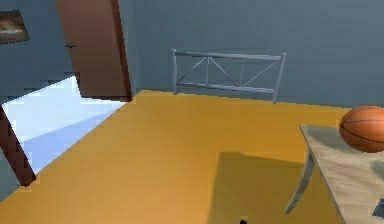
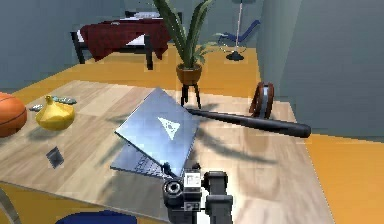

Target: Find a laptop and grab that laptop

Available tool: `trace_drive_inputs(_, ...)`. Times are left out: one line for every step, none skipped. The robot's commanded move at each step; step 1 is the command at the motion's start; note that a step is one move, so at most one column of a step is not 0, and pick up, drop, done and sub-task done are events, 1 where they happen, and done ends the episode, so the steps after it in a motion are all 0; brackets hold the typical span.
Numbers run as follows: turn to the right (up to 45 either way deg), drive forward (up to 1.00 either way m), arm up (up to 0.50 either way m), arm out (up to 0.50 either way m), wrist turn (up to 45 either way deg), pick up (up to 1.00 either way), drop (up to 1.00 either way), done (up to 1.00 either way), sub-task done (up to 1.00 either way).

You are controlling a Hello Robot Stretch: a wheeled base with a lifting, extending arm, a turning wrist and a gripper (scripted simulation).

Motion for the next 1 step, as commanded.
trace_drive_inputs(0.0, 0.0, 0.0, 0.0, 0.0, 0.0, 0.0, 1.0, 0.0)
